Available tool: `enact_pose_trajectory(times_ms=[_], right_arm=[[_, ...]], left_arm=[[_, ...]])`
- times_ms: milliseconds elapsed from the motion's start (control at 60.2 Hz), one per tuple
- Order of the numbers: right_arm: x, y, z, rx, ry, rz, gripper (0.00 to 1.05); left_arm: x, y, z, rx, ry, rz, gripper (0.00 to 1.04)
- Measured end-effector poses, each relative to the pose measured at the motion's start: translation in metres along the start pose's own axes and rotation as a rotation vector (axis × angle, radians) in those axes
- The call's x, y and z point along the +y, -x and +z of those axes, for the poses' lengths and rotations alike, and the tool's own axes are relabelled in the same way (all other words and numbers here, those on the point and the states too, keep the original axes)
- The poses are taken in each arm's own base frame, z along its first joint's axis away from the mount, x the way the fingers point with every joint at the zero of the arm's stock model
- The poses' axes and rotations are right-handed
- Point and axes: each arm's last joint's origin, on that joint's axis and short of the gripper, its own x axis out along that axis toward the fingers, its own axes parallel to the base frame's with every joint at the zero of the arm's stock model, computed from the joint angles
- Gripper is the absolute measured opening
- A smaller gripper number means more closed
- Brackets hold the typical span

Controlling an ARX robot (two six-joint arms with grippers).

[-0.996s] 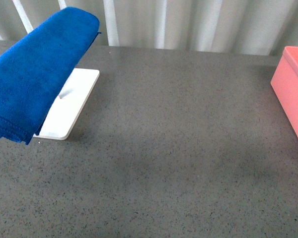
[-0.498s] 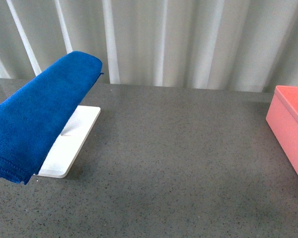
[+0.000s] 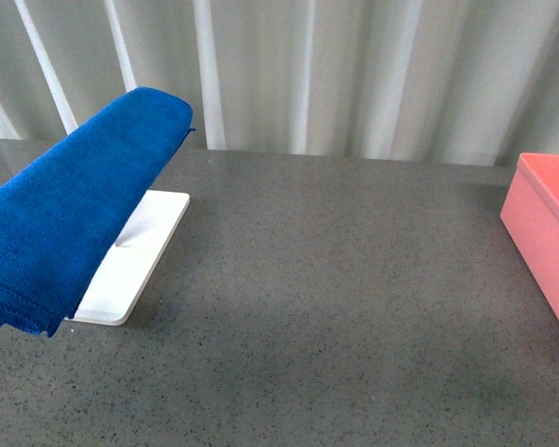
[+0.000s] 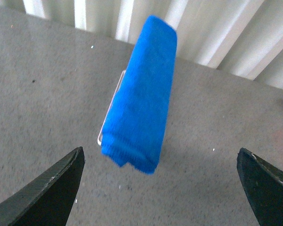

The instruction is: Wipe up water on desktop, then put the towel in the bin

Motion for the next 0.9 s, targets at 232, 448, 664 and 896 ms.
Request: enact_pose_trajectory(times_ms=[232,448,664,896], right_arm=[[0.0,0.0,0.0,0.0,0.0,0.0,0.98],[0.0,0.0,0.0,0.0,0.0,0.0,0.98],[0.0,0.0,0.0,0.0,0.0,0.0,0.98],[0.0,0.0,0.0,0.0,0.0,0.0,0.98]], left_arm=[[-0.012,-0.085,0.05,0.204,-0.231,-0.035,0.98],[-0.022,-0.164,0.087,0.278,-0.399,-0.013,0.98],[-0.032,-0.228,0.092,0.4,-0.477,-0.041,0.98],[-0.035,-0.27,0.095,0.46,-0.429,-0.026,0.98]])
